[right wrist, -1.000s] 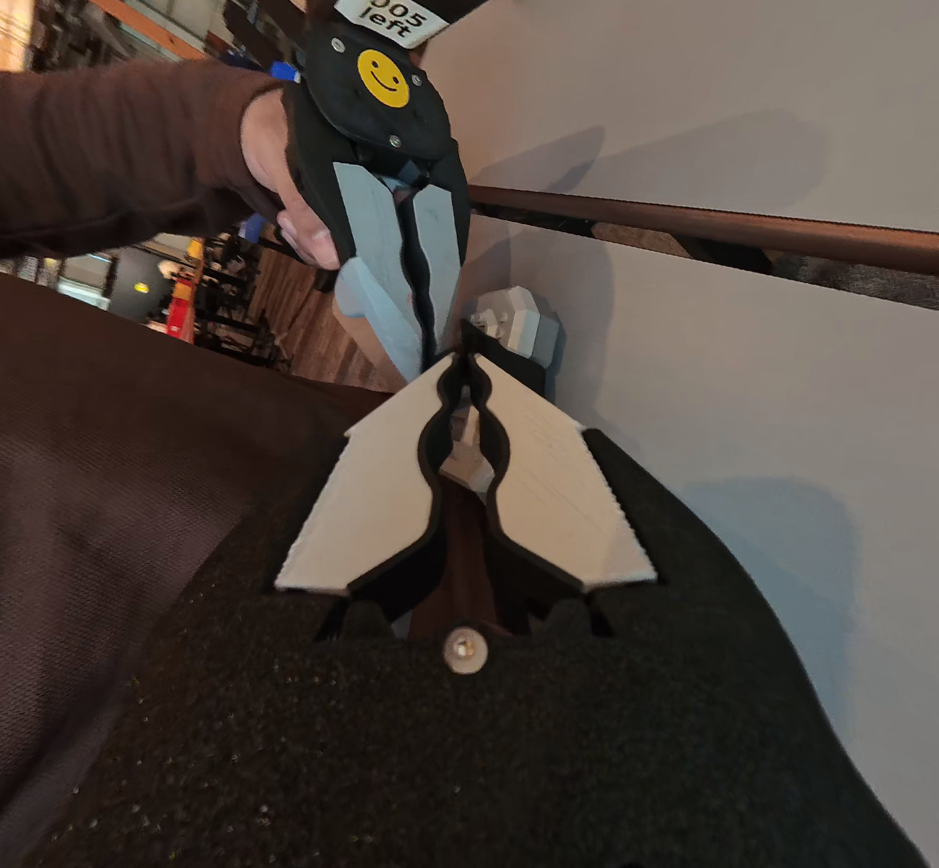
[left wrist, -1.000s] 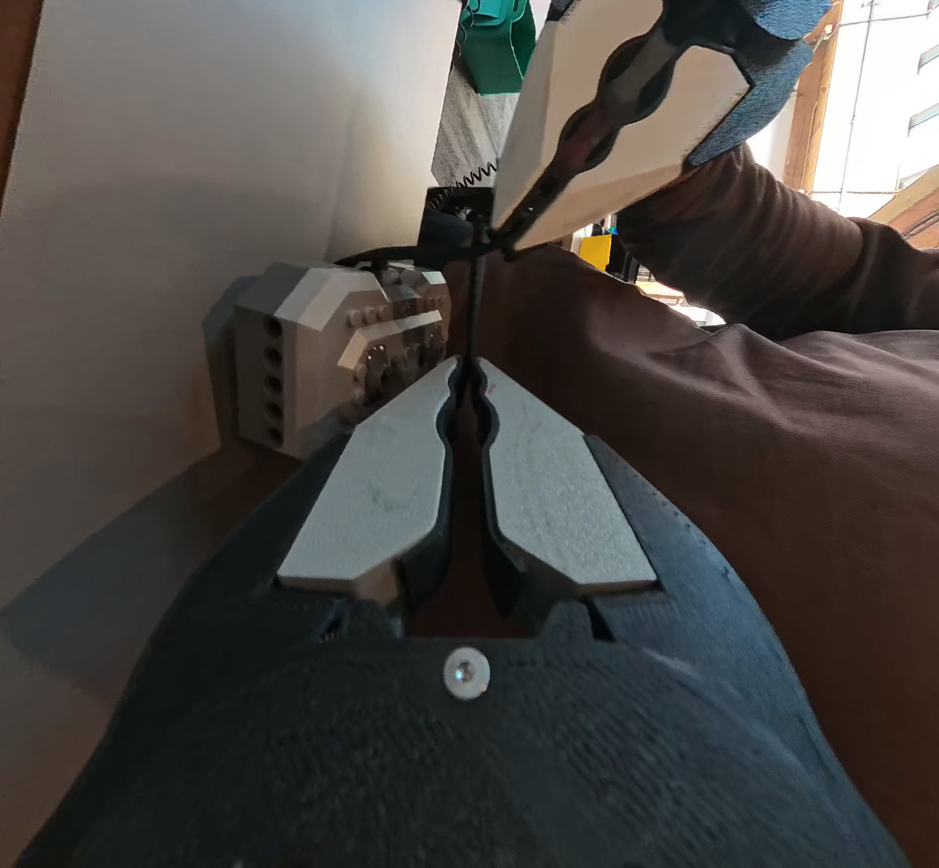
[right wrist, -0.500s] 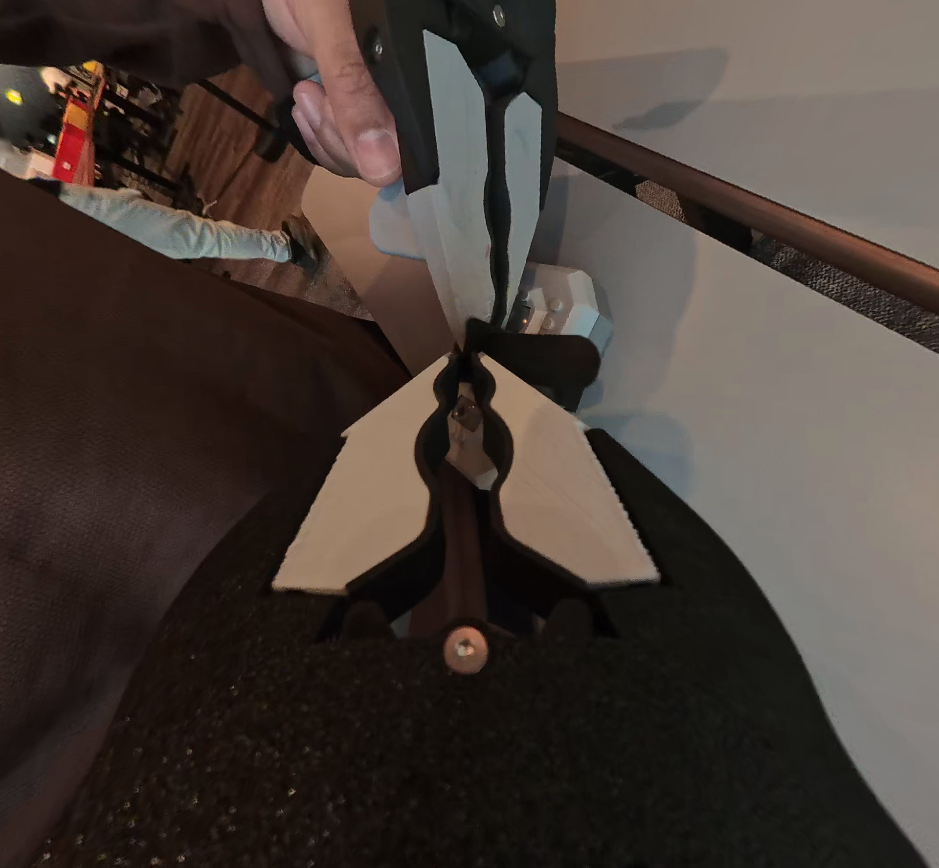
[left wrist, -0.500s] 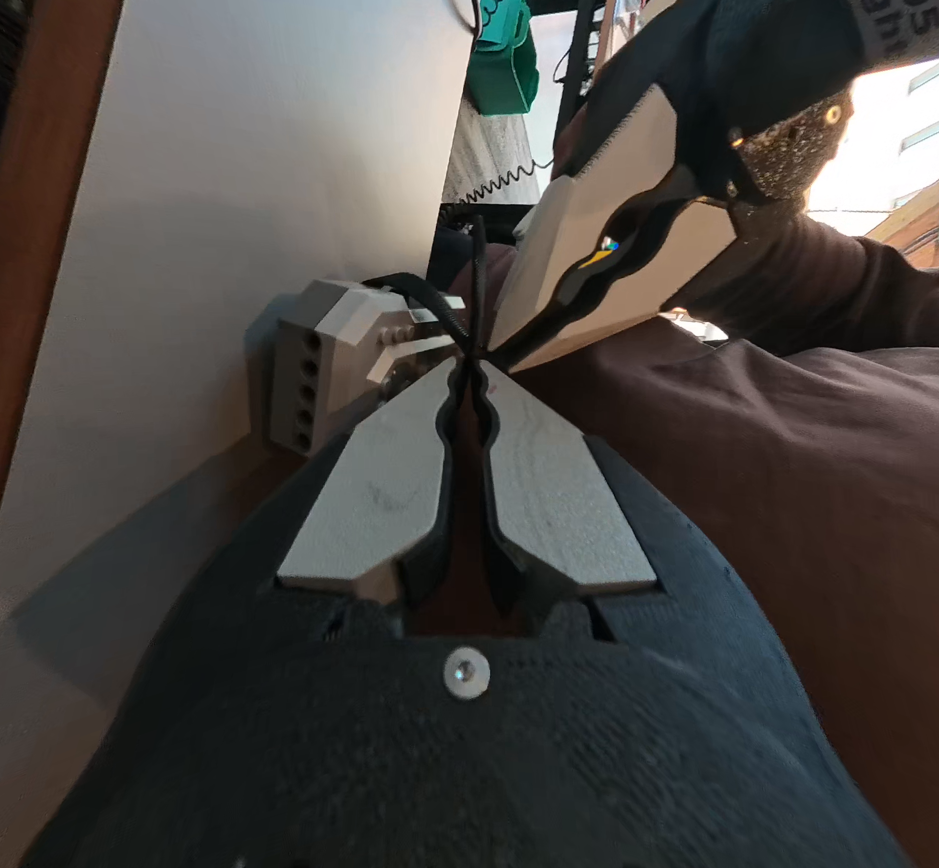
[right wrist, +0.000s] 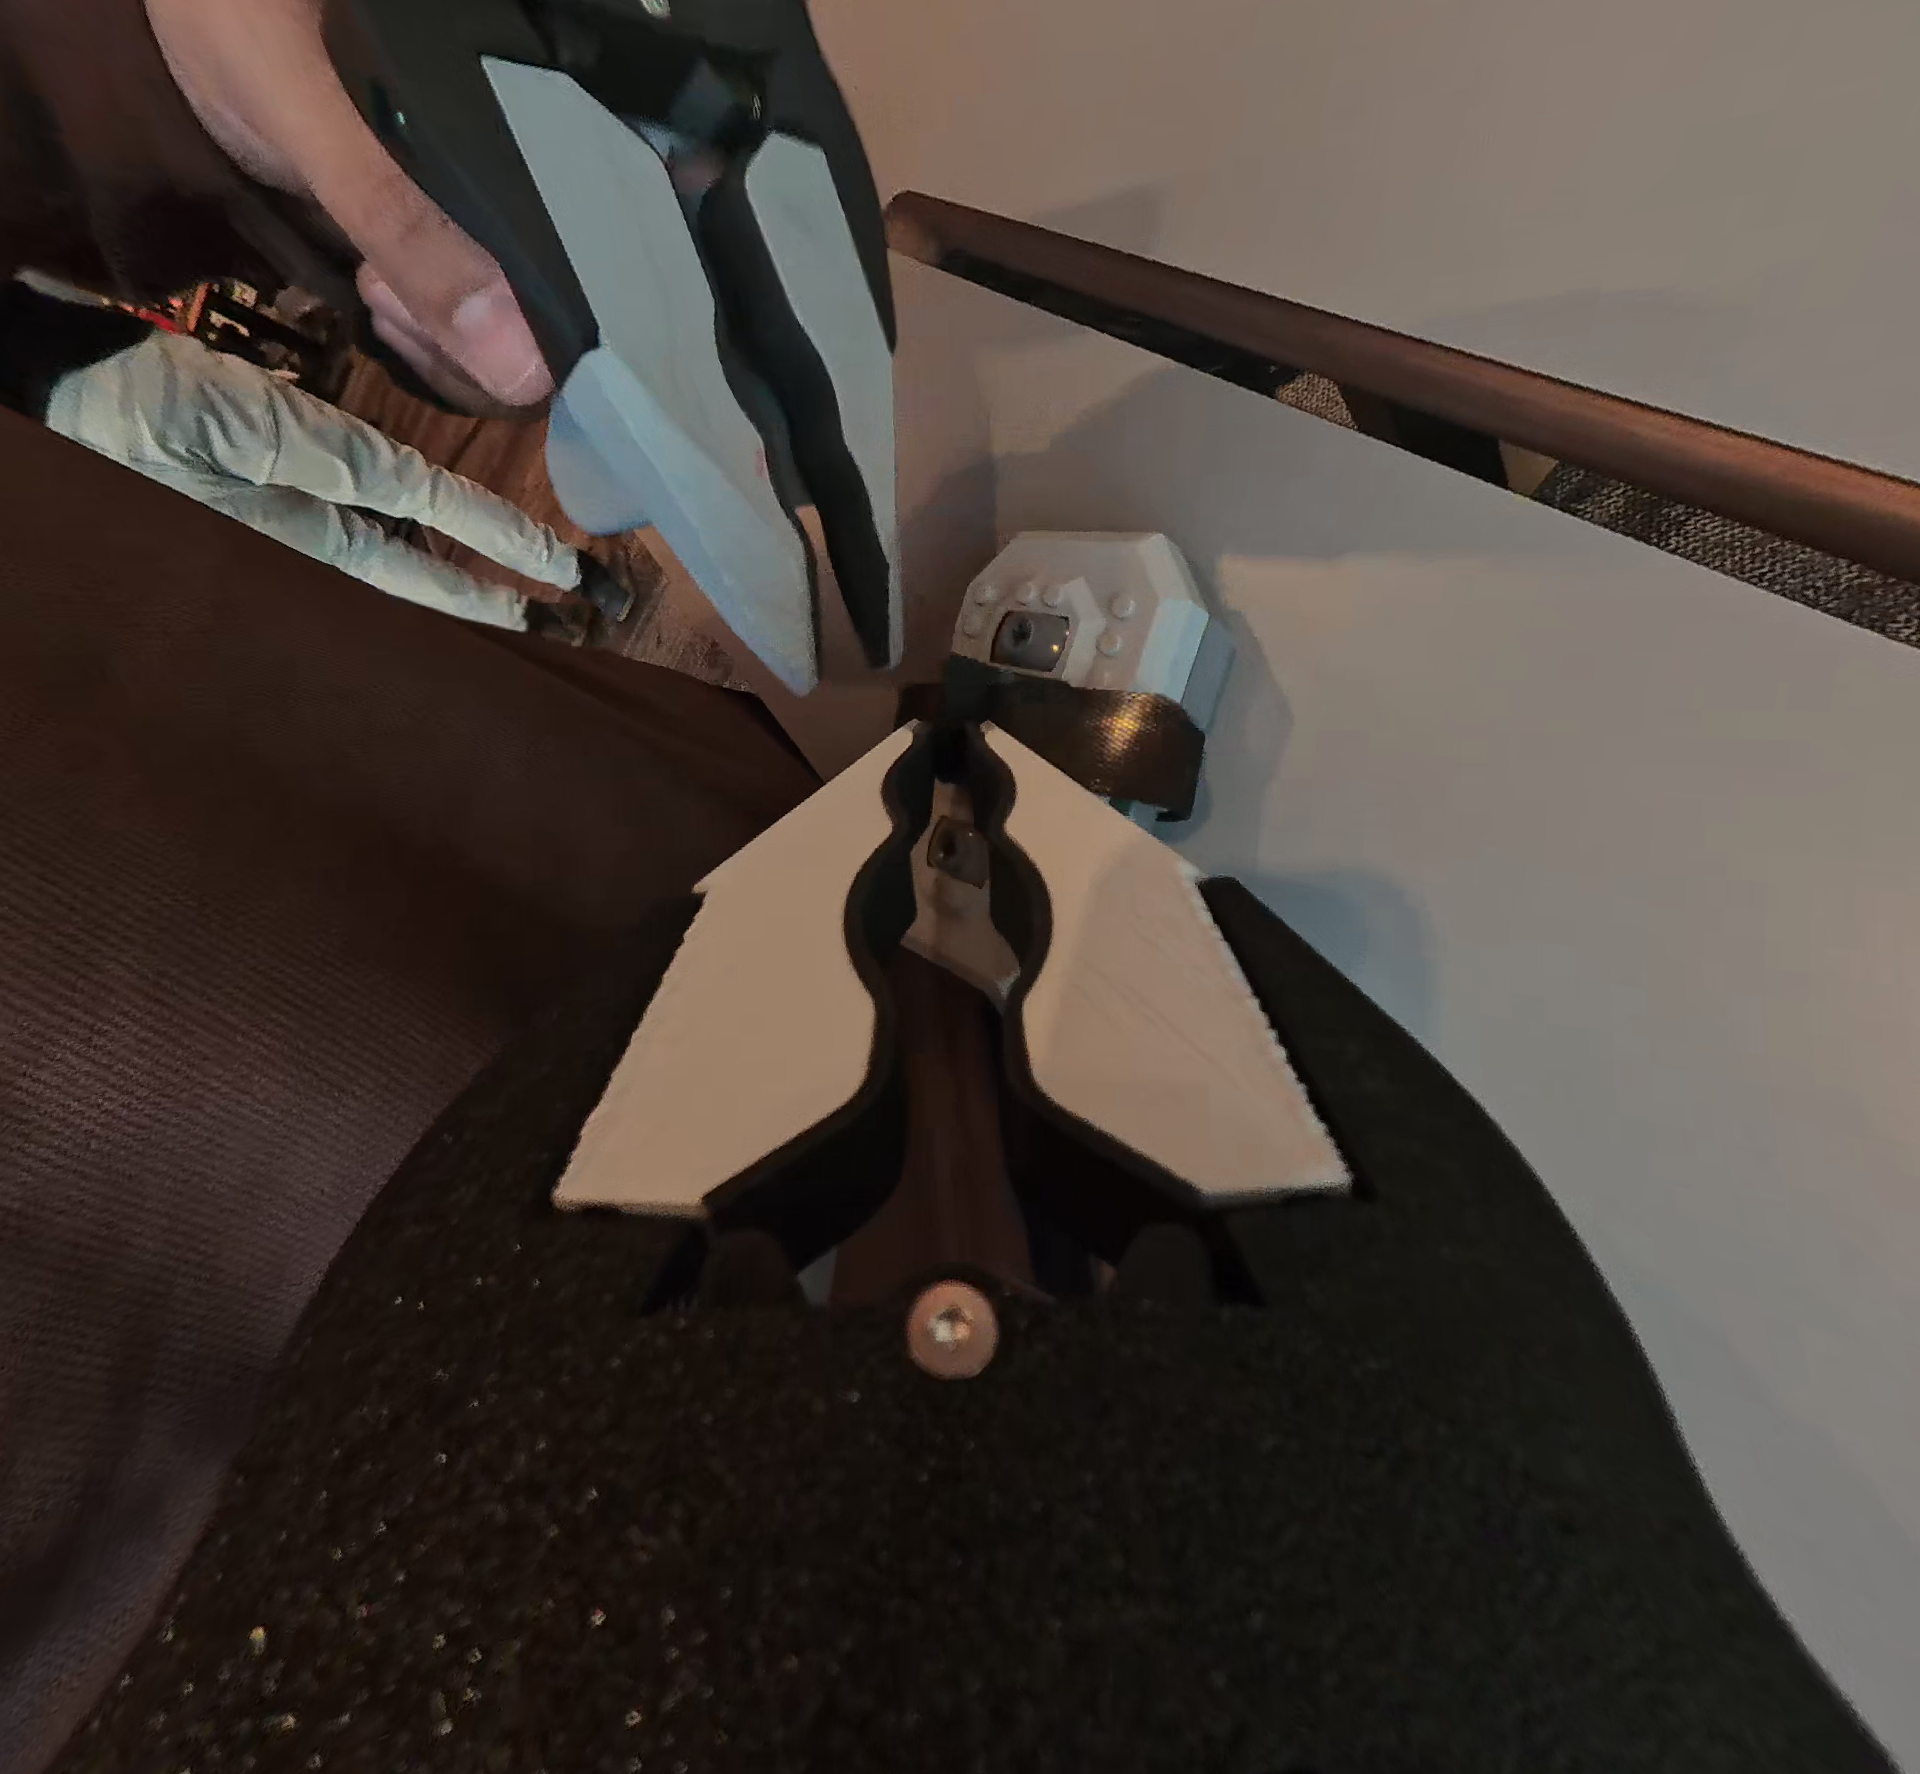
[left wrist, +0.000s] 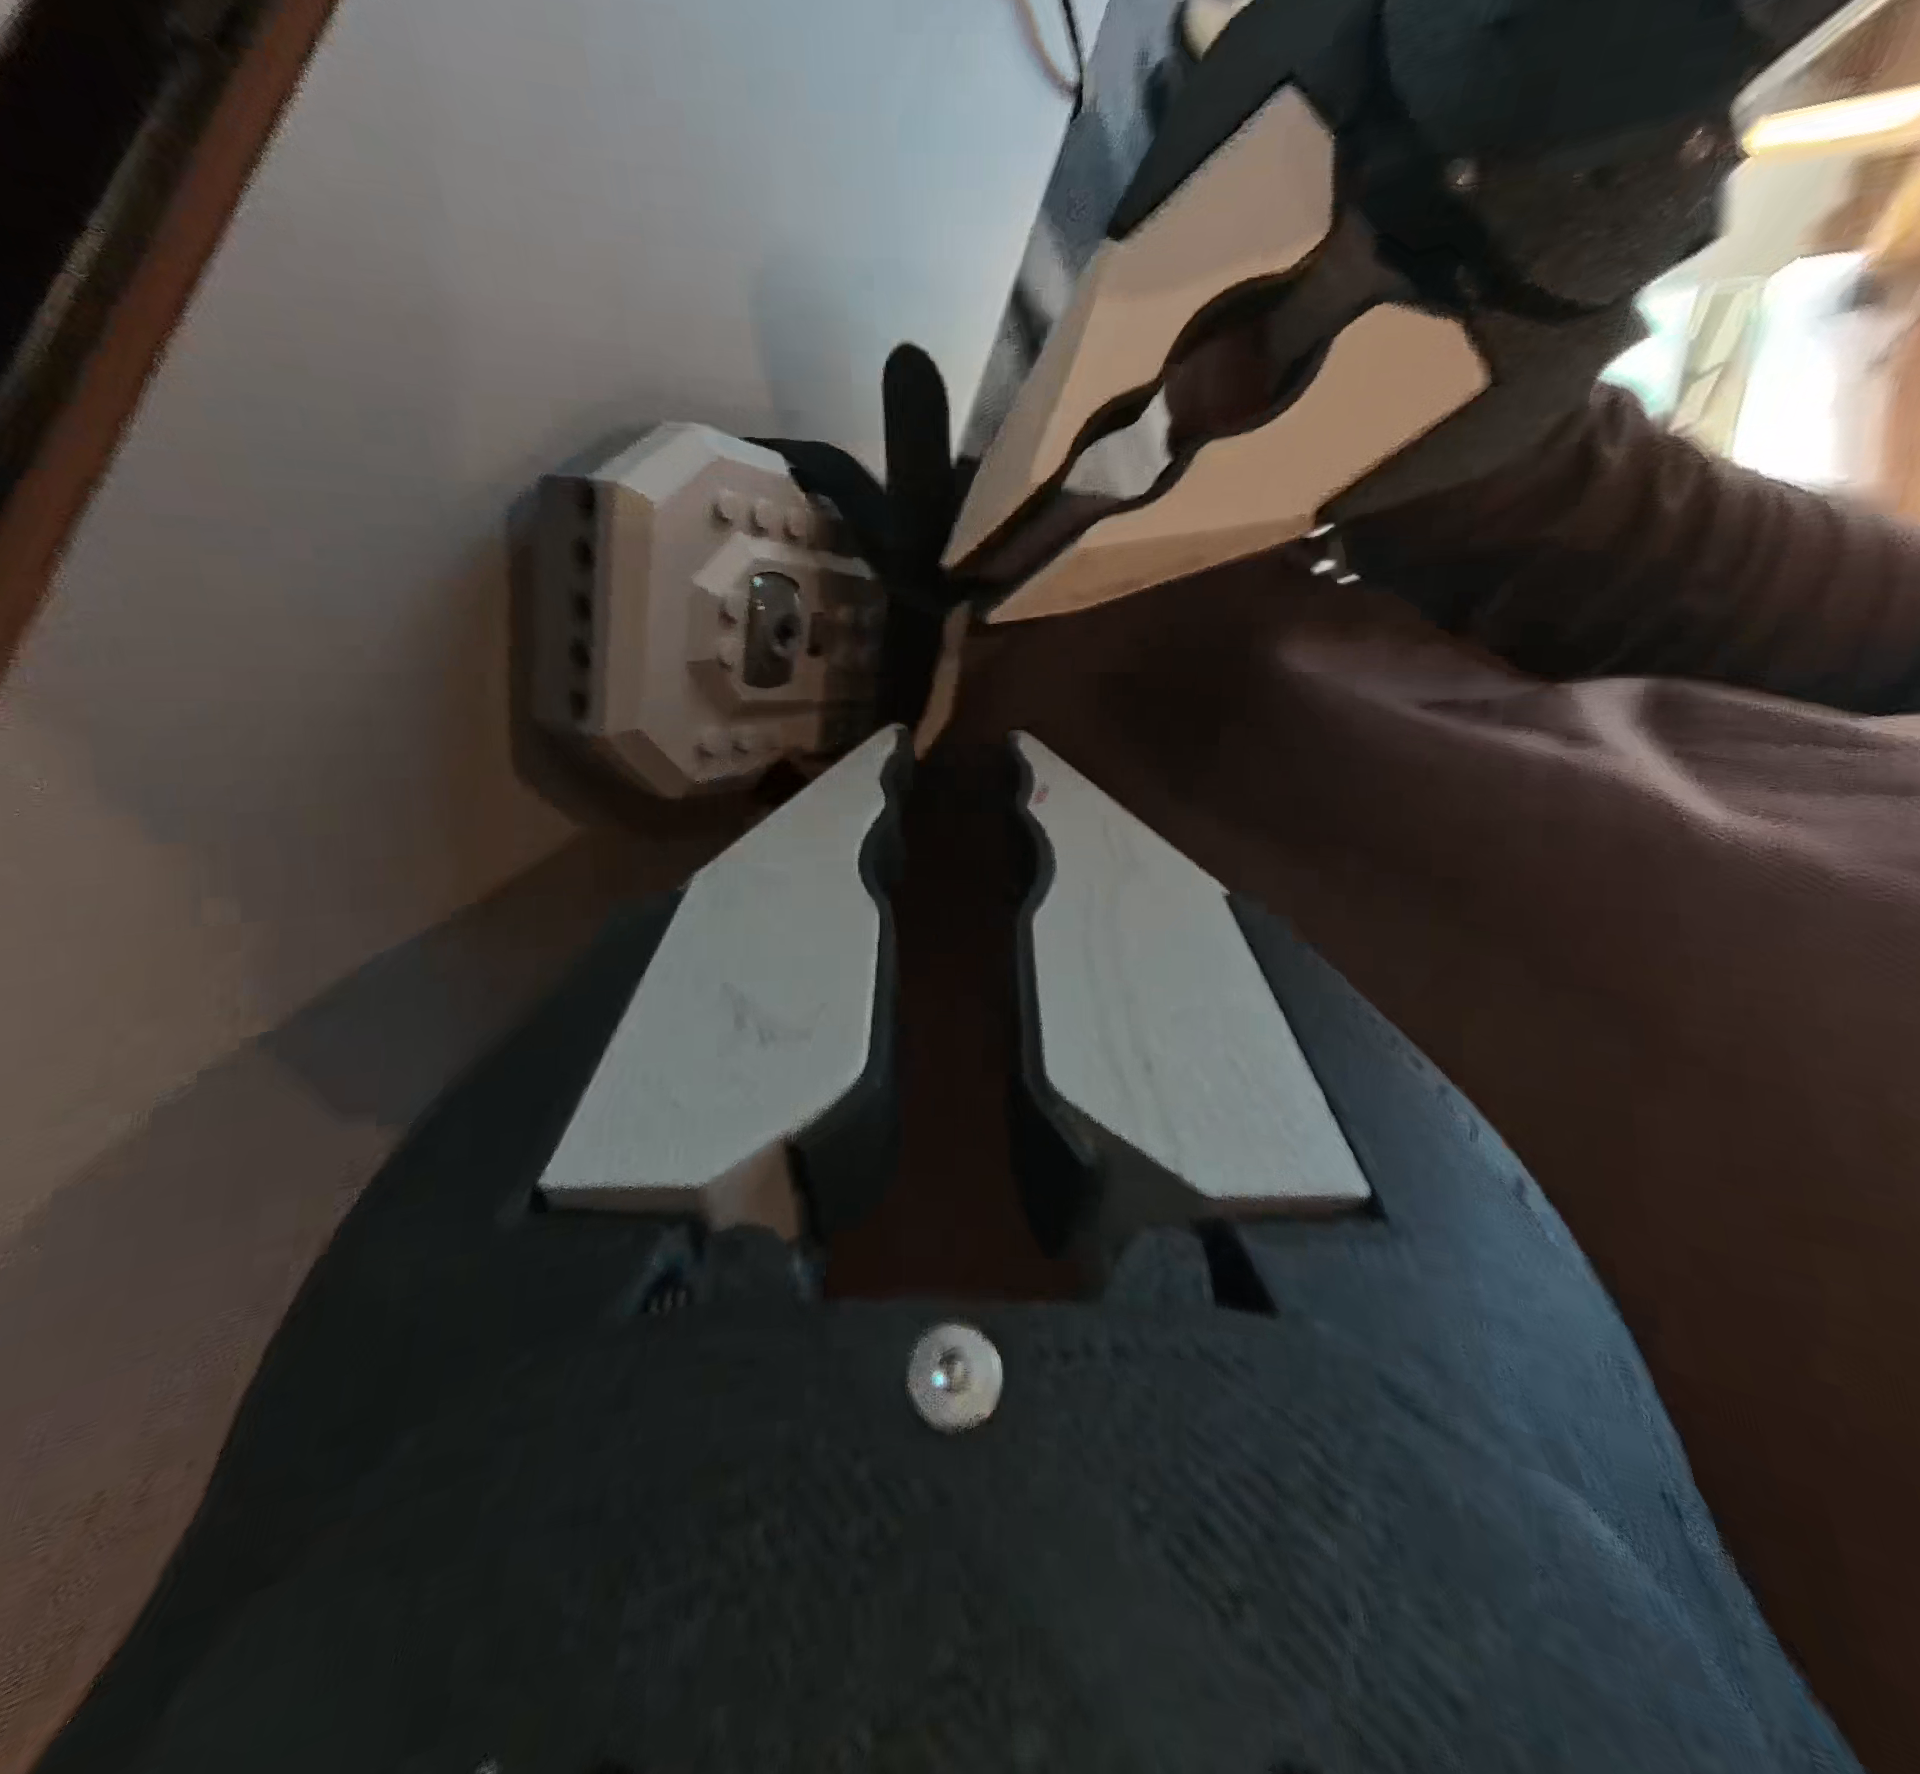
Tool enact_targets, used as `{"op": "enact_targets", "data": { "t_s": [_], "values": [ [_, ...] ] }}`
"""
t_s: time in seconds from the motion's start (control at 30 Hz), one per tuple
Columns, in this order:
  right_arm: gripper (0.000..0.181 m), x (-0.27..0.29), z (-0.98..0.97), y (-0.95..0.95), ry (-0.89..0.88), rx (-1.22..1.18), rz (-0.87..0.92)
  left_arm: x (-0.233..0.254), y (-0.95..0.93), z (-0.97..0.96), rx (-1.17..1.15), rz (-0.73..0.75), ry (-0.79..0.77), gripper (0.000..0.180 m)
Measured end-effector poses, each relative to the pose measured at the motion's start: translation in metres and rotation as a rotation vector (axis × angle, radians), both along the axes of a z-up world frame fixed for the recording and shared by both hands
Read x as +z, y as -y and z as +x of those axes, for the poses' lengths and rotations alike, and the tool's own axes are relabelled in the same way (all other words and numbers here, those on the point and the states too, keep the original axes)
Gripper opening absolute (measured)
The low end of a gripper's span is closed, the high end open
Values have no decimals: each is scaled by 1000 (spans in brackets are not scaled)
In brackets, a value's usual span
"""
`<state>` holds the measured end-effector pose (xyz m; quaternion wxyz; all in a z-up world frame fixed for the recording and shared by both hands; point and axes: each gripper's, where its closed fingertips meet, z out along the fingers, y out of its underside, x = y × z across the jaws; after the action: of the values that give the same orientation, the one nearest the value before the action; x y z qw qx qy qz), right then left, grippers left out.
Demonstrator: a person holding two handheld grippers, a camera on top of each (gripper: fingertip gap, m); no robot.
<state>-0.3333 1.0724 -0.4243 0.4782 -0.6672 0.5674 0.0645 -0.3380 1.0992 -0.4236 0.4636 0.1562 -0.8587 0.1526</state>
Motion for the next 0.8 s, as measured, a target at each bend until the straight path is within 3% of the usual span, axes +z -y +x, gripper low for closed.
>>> {"op": "enact_targets", "data": {
  "t_s": [0.17,0.47,0.7,0.8],
  "values": [
    [5,3,1,-5,22,20,-25,-1,17,3,222,47,-196,20],
    [1,6,0,-5,59,19,-92,-6,9,-3,214,130,-199,26],
    [1,2,-3,-8,67,39,-103,-3,20,-5,338,137,-315,29],
    [1,2,-5,-10,73,49,-94,-8,20,-5,342,145,-284,18]
  ]
}}
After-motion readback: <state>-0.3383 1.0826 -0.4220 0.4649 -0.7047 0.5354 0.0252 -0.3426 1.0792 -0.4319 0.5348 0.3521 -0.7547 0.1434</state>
